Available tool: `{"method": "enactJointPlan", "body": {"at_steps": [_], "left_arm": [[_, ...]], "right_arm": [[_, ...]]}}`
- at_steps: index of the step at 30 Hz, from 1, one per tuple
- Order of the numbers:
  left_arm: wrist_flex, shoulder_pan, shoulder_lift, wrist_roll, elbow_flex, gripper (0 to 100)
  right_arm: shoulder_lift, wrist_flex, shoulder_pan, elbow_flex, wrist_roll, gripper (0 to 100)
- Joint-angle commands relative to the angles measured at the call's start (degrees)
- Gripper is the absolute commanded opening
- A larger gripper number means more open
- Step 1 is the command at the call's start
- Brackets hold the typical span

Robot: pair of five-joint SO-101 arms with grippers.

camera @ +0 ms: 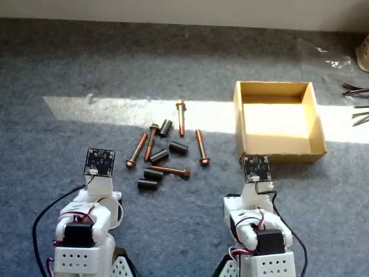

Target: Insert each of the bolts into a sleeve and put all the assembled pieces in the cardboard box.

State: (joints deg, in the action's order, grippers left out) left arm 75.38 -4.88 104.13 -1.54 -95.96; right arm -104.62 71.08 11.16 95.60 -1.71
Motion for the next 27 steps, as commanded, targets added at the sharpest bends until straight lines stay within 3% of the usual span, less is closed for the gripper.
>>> {"method": "enactJointPlan", "body": {"at_steps": [1, 27], "left_arm": [[0.4, -0.7, 0.1, 0.3, -1.2, 1], [0.4, -0.1, 0.1, 0.1, -1.2, 1]], "right_arm": [[-0.3, 0.1, 0.3, 6.5, 0.5, 0.5], [-0.3, 0.1, 0.6, 6.5, 0.7, 0.5]]}}
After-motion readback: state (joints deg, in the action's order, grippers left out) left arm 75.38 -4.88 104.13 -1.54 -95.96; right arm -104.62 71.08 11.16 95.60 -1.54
